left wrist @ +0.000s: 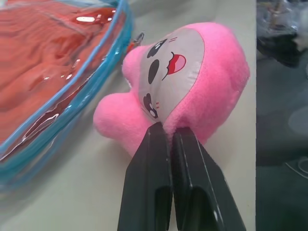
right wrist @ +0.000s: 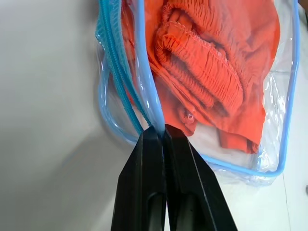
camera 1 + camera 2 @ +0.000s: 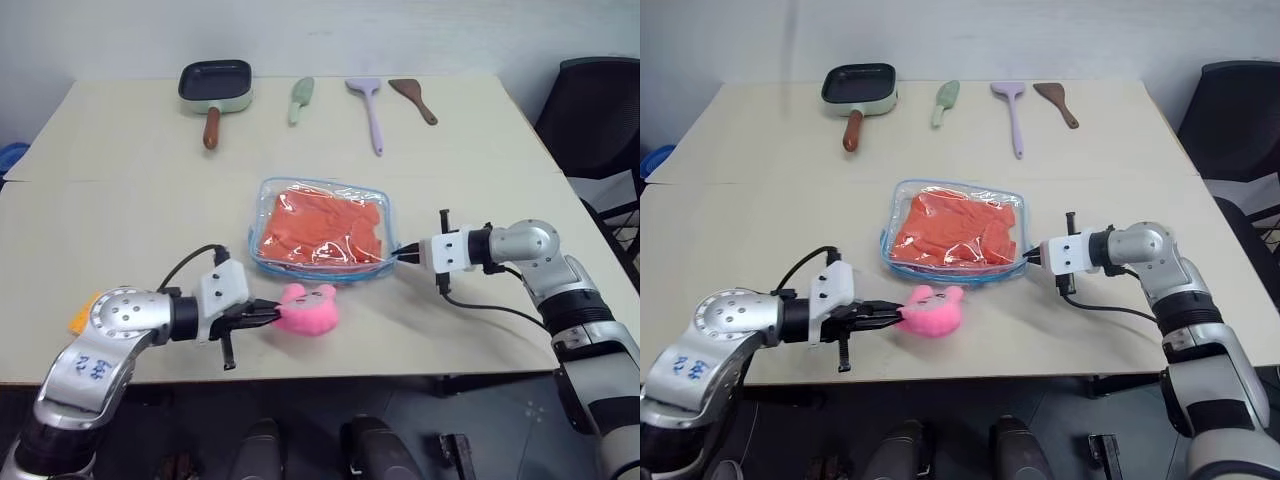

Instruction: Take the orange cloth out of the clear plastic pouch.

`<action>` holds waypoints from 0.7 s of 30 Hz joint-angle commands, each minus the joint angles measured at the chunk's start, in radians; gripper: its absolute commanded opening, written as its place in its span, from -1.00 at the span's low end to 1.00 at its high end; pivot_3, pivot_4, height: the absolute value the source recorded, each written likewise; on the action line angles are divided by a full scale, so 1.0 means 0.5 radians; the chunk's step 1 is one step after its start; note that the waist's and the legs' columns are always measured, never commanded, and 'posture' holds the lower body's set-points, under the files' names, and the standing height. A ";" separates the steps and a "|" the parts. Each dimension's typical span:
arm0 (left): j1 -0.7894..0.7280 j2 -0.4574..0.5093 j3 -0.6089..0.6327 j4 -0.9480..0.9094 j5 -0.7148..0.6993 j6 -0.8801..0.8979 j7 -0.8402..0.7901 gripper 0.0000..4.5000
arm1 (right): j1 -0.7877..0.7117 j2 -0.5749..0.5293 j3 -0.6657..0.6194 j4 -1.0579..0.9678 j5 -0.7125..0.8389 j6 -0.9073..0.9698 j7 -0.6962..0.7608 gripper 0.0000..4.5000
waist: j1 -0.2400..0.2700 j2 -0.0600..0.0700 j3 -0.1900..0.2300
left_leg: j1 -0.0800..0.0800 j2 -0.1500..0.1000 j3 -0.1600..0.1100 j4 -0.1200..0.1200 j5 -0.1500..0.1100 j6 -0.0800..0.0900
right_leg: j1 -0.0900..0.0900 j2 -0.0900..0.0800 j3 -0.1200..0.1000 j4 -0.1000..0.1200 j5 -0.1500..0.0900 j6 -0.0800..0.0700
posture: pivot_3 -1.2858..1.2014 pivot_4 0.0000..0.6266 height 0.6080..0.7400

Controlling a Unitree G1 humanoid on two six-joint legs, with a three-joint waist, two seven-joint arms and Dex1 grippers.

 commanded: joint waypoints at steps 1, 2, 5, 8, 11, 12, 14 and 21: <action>0.160 0.067 0.227 -0.149 -0.069 0.048 0.047 -1.00 | -0.050 -0.046 -0.048 0.048 0.037 -0.068 0.022 -0.98 | -0.001 0.000 0.000 | 0.001 0.000 0.000 -0.001 0.000 0.000 | 0.000 0.000 0.000 0.000 0.000 0.000 | 0.03 -0.52 1.00; 0.235 0.082 0.306 -0.160 -0.072 0.046 0.054 -1.00 | -0.056 -0.051 -0.048 0.063 0.040 -0.087 0.028 -0.98 | -0.002 0.000 0.000 | 0.001 0.000 0.000 -0.002 0.000 0.000 | 0.000 0.000 0.000 0.000 0.000 0.000 | 0.03 -0.52 1.00; 0.401 0.107 0.507 -0.163 -0.100 0.028 0.066 -1.00 | -0.075 -0.060 -0.051 0.107 0.043 -0.125 0.044 -0.98 | -0.006 0.000 0.000 | 0.002 0.001 0.000 -0.004 0.000 0.000 | 0.000 0.001 0.000 -0.001 0.000 0.000 | 0.03 -0.52 1.00; 0.457 0.109 0.577 -0.170 -0.149 0.018 0.084 -1.00 | -0.098 -0.050 -0.050 0.140 0.041 -0.133 0.050 -0.98 | -0.007 0.000 0.000 | 0.003 0.000 0.000 -0.005 -0.001 0.001 | 0.001 0.000 0.000 -0.001 0.000 -0.001 | 0.03 -0.52 1.00; 0.436 0.115 0.508 -0.189 -0.163 -0.008 0.105 -1.00 | -0.103 -0.024 -0.042 0.144 0.036 -0.127 0.047 -0.98 | -0.003 0.000 0.000 | 0.005 0.000 0.001 -0.004 -0.001 0.001 | 0.004 -0.001 0.000 -0.001 0.000 -0.001 | 0.03 -0.52 1.00; 0.414 0.114 0.461 -0.197 -0.160 -0.016 0.117 -1.00 | -0.098 -0.015 -0.038 0.136 0.036 -0.123 0.045 -0.98 | -0.001 0.000 0.000 | 0.005 0.000 0.000 -0.004 -0.001 0.001 | 0.004 -0.001 0.000 -0.001 0.000 -0.001 | 0.03 -0.52 1.00; 0.398 0.119 0.422 -0.206 -0.162 -0.014 0.138 -1.00 | -0.090 -0.011 -0.035 0.124 0.037 -0.118 0.044 -0.98 | -0.002 0.000 0.000 | 0.006 0.000 0.001 -0.005 -0.001 0.001 | 0.004 -0.001 0.000 -0.002 0.000 -0.001 | 0.03 -0.52 1.00; 0.709 0.221 0.834 0.019 -0.089 -0.137 0.046 -1.00 | -0.093 -0.071 -0.054 0.137 0.042 -0.141 0.070 -0.98 | -0.041 0.001 0.000 | 0.007 0.001 0.001 -0.009 -0.001 0.001 | 0.003 0.001 0.001 -0.002 0.000 -0.002 | 0.03 -0.52 1.00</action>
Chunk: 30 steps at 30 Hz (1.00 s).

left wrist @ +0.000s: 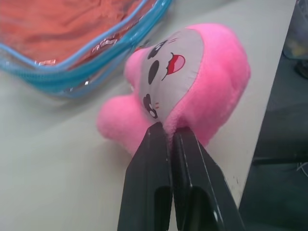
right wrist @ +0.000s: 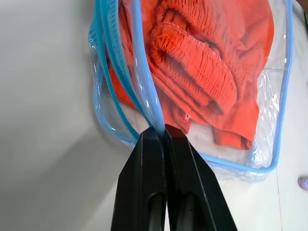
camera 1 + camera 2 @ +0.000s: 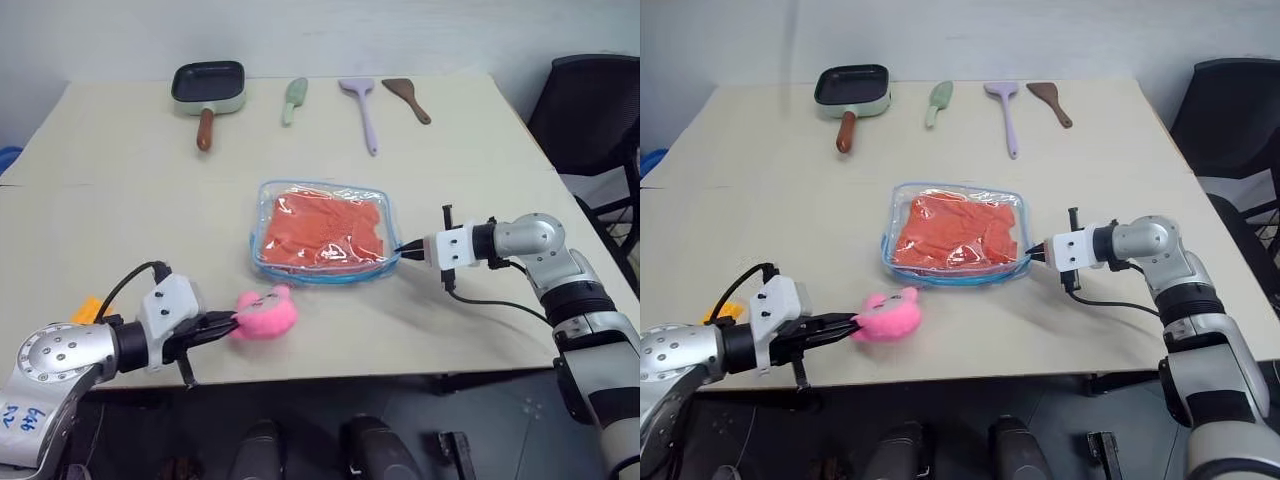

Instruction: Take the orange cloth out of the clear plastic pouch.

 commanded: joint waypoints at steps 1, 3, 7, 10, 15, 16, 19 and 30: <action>0.153 0.053 0.336 0.152 0.053 -0.096 -0.055 -1.00 | -0.027 -0.073 -0.057 -0.003 0.038 -0.018 0.012 -0.98 | -0.015 0.000 0.000 | 0.001 0.000 0.000 -0.001 0.000 0.000 | 0.000 0.000 0.000 0.000 0.000 -0.001 | 0.03 -0.52 1.00; 0.253 0.072 0.487 0.217 0.068 -0.144 -0.097 -1.00 | -0.036 -0.084 -0.064 0.002 0.048 -0.018 0.025 -0.98 | -0.021 0.000 0.000 | 0.002 0.000 0.000 -0.001 0.000 0.000 | 0.000 0.000 0.000 0.000 -0.001 -0.002 | 0.03 -0.52 1.00; 0.286 0.084 0.566 0.257 0.045 -0.180 -0.097 -1.00 | -0.043 -0.080 -0.061 0.007 0.061 -0.022 0.042 -0.98 | -0.021 0.001 0.000 | 0.003 0.000 0.001 -0.002 -0.001 0.000 | 0.002 -0.001 0.000 -0.001 -0.001 -0.002 | 0.03 -0.52 1.00; 0.208 0.057 0.443 0.205 0.007 -0.149 -0.029 -1.00 | -0.037 -0.057 -0.053 -0.005 0.077 0.003 0.062 -0.98 | -0.014 0.000 0.001 | 0.004 0.000 0.001 -0.002 -0.001 0.000 | 0.004 -0.003 0.000 -0.001 -0.001 -0.002 | 0.03 -0.52 1.00; 0.179 0.004 0.287 0.167 -0.034 -0.110 0.030 -0.68 | -0.002 -0.031 -0.064 -0.087 0.166 0.126 0.143 -0.55 | -0.019 0.000 0.001 | 0.006 -0.001 0.001 -0.002 -0.002 0.000 | 0.005 -0.003 0.000 -0.001 -0.001 -0.002 | 0.03 -0.52 1.00; 0.190 0.004 0.269 0.159 -0.030 -0.124 0.024 -0.53 | 0.005 -0.032 -0.064 -0.107 0.179 0.145 0.157 -0.38 | -0.023 0.000 0.001 | 0.007 0.000 0.001 -0.003 -0.002 0.001 | 0.005 -0.003 0.000 -0.001 -0.001 -0.002 | 0.03 -0.52 1.00; 0.210 0.002 0.292 0.168 -0.025 -0.128 0.038 -0.13 | 0.041 -0.050 -0.085 -0.184 0.220 0.198 0.165 0.07 | -0.026 0.000 0.001 | 0.009 0.001 0.003 -0.006 -0.002 0.000 | 0.005 -0.001 0.001 -0.001 -0.001 -0.002 | 0.03 -0.52 1.00; -0.589 0.306 0.472 0.209 -0.764 0.361 0.140 0.43 | 0.542 -0.294 -0.291 -1.423 0.902 1.525 0.364 0.83 | 0.042 -0.001 0.002 | 0.010 0.000 -0.003 -0.006 -0.002 0.000 | 0.010 -0.003 -0.004 -0.002 0.000 -0.002 | 0.03 -0.52 1.00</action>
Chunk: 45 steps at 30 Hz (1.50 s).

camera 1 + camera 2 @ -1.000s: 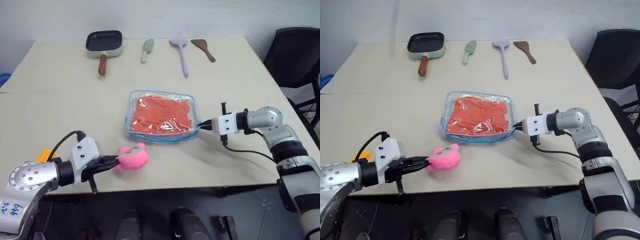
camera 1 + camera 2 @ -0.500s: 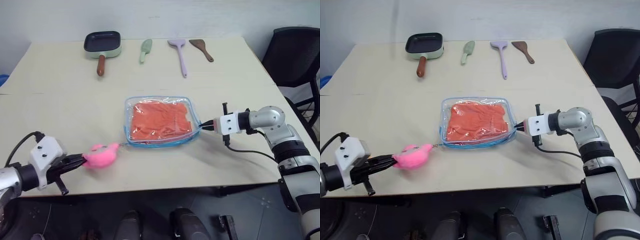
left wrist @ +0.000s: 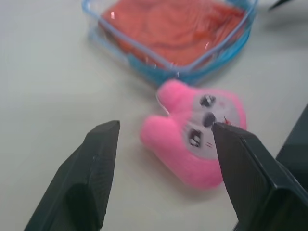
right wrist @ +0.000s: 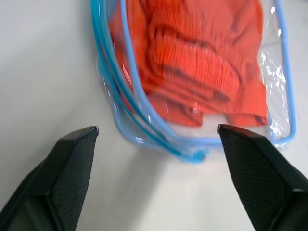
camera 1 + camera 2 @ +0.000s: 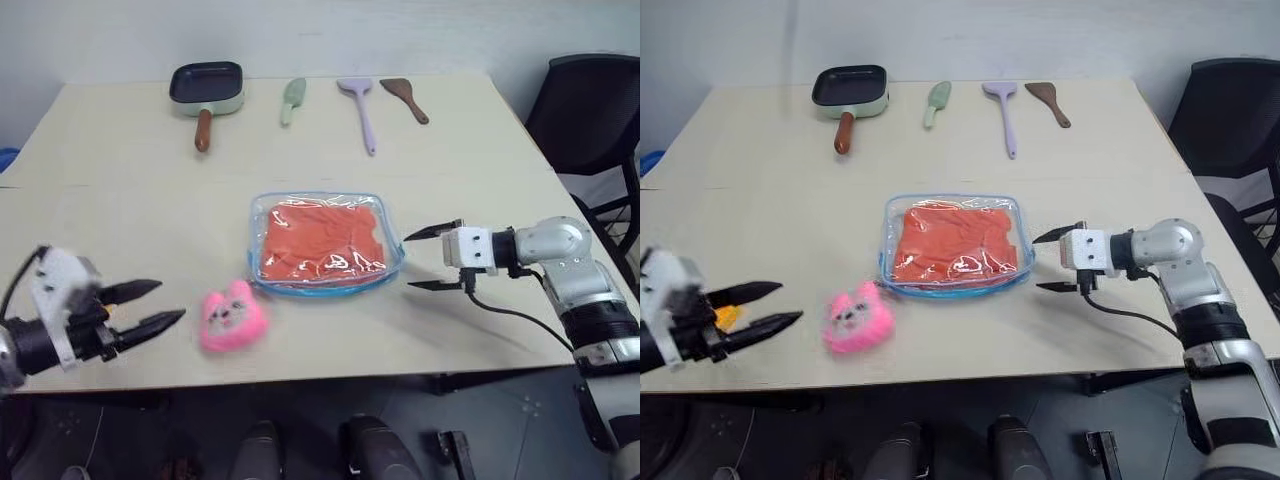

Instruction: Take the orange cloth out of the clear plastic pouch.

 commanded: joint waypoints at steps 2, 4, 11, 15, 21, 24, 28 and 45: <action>-0.510 0.117 -0.574 0.017 0.156 -0.127 0.149 0.43 | 0.125 -0.070 -0.129 -0.593 0.337 0.590 -0.006 0.83 | 0.008 0.003 0.001 | 0.006 -0.002 0.000 0.000 0.000 -0.001 | 0.007 0.000 0.001 -0.002 0.000 0.000 | 0.03 -0.52 1.00; -0.653 0.159 -0.957 0.016 0.417 -0.319 0.103 0.43 | 0.171 -0.070 -0.142 -0.743 0.399 0.755 -0.040 0.83 | 0.008 0.003 0.001 | 0.015 -0.003 0.000 -0.004 -0.002 -0.002 | 0.019 0.001 0.001 -0.011 0.000 0.000 | 0.03 -0.52 1.00; -0.887 0.123 -1.687 0.452 1.195 -1.071 -0.049 0.43 | 0.321 -0.089 -0.243 -1.054 0.547 1.077 -0.116 0.83 | 0.007 0.003 0.001 | 0.001 0.001 0.008 -0.016 0.001 -0.007 | 0.000 0.006 0.006 -0.024 0.001 0.000 | 0.03 -0.52 1.00; -0.948 0.031 -1.837 0.658 1.411 -1.349 -0.079 0.43 | 0.459 -0.099 -0.308 -1.188 0.572 1.133 -0.178 0.83 | 0.011 0.003 0.001 | -0.015 0.002 0.010 -0.014 0.002 -0.009 | -0.015 0.006 0.007 -0.023 0.001 0.000 | 0.03 -0.52 1.00; -0.981 -0.120 -1.851 0.733 1.429 -1.434 -0.160 0.43 | 0.562 -0.103 -0.354 -1.273 0.570 1.158 -0.225 0.83 | 0.014 0.003 0.001 | -0.025 0.000 0.009 0.003 -0.001 -0.004 | -0.018 0.002 0.006 -0.017 0.001 0.001 | 0.03 -0.52 1.00; -1.001 -0.180 -1.878 0.775 1.471 -1.459 -0.179 0.43 | 0.582 -0.104 -0.364 -1.287 0.567 1.159 -0.239 0.83 | 0.015 0.003 0.001 | -0.024 0.000 0.008 0.009 -0.004 0.004 | -0.016 0.003 0.005 -0.011 0.002 0.002 | 0.03 -0.52 1.00; -1.037 -0.257 -1.873 0.808 1.501 -1.432 -0.178 0.43 | 0.609 -0.109 -0.375 -1.308 0.568 1.159 -0.247 0.83 | 0.015 0.003 0.001 | -0.019 0.000 0.007 0.012 -0.002 0.005 | -0.015 0.003 0.005 -0.001 0.002 0.003 | 0.03 -0.52 1.00; -1.019 -0.427 -1.807 0.830 1.561 -1.354 -0.155 -0.99 | 0.643 -0.084 -0.351 -1.318 0.527 1.137 -0.281 0.84 | 0.031 0.003 0.001 | -0.019 0.000 0.006 0.012 -0.001 0.004 | -0.015 0.004 0.005 0.001 0.002 0.003 | 0.03 -0.52 1.00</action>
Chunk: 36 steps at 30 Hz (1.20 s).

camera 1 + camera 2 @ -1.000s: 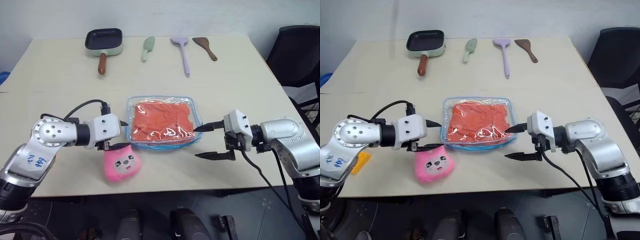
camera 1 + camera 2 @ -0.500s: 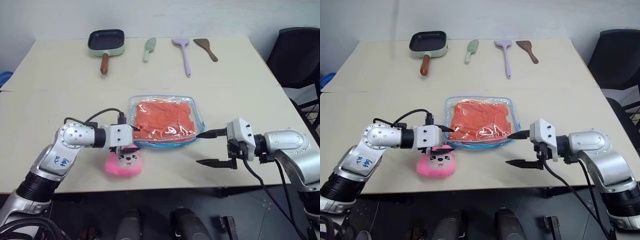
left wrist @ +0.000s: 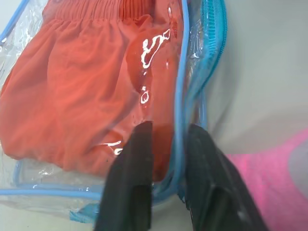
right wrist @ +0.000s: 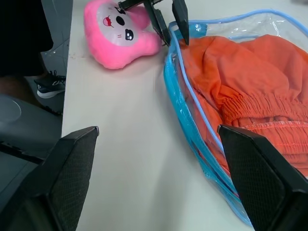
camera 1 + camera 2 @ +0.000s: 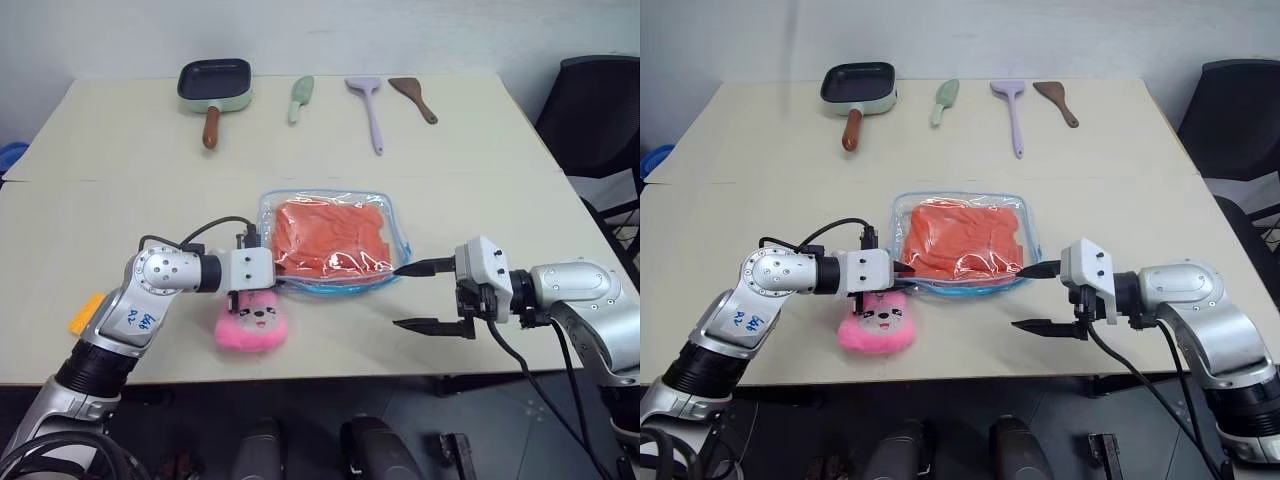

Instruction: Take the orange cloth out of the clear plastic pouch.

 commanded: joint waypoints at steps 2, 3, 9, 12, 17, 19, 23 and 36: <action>0.040 -0.086 0.131 -0.156 -0.192 0.233 0.031 -0.99 | 0.005 0.006 -0.018 -0.060 -0.008 -0.050 -0.022 0.84 | 0.005 0.000 0.000 | 0.000 0.000 0.000 0.000 0.000 0.000 | 0.000 0.000 0.000 0.000 0.000 0.000 | 0.03 -0.52 1.00; 0.041 -0.135 0.182 -0.195 -0.276 0.356 0.056 -0.99 | -0.002 0.014 -0.007 -0.052 -0.020 -0.059 -0.030 0.84 | 0.007 0.000 0.000 | 0.000 0.000 0.000 0.000 0.000 0.000 | 0.000 0.000 0.000 0.000 0.000 0.000 | 0.03 -0.52 1.00; 0.063 -0.348 0.397 -0.361 -0.529 0.794 0.270 -1.00 | -0.079 0.149 0.120 0.027 -0.179 -0.145 -0.155 0.43 | 0.022 -0.001 0.000 | 0.000 0.000 -0.002 0.003 0.000 -0.001 | 0.000 0.001 -0.001 0.003 0.000 0.000 | 0.03 -0.52 1.00; 0.084 -0.372 0.418 -0.432 -0.568 0.877 0.332 -1.00 | -0.123 0.234 0.204 0.063 -0.269 -0.203 -0.209 -0.02 | 0.021 -0.001 0.000 | 0.000 0.000 -0.002 0.002 0.001 -0.002 | 0.000 0.001 -0.001 0.003 0.000 0.000 | 0.03 -0.52 1.00; 0.169 -0.336 0.369 -0.506 -0.545 0.855 0.355 -1.00 | -0.317 0.429 0.363 0.342 -0.576 -0.436 -0.398 -0.63 | 0.010 -0.001 0.000 | 0.000 0.000 -0.002 0.002 0.003 -0.006 | -0.001 0.001 -0.001 0.003 0.000 0.000 | 0.03 -0.52 1.00; 0.190 -0.327 0.351 -0.513 -0.529 0.830 0.360 -1.00 | -0.374 0.491 0.417 0.449 -0.648 -0.543 -0.410 -0.63 | 0.012 -0.001 -0.001 | 0.000 0.000 -0.002 0.002 0.003 -0.006 | -0.002 0.001 -0.001 0.003 0.000 0.000 | 0.03 -0.52 1.00; 0.194 -0.333 0.333 -0.508 -0.522 0.815 0.384 -1.00 | -0.438 0.583 0.525 0.646 -0.824 -0.786 -0.459 -0.35 | 0.012 -0.001 -0.001 | 0.000 0.000 -0.002 0.001 0.004 -0.007 | -0.002 0.000 -0.001 0.002 0.000 0.000 | 0.03 -0.52 1.00; 0.191 -0.324 0.308 -0.543 -0.533 0.821 0.405 -1.00 | -0.562 0.785 0.548 0.952 -1.016 -1.067 -0.650 0.22 | -0.005 -0.001 -0.001 | 0.000 0.000 -0.002 0.001 0.005 -0.009 | -0.002 0.000 -0.002 0.004 0.000 0.000 | 0.03 -0.52 1.00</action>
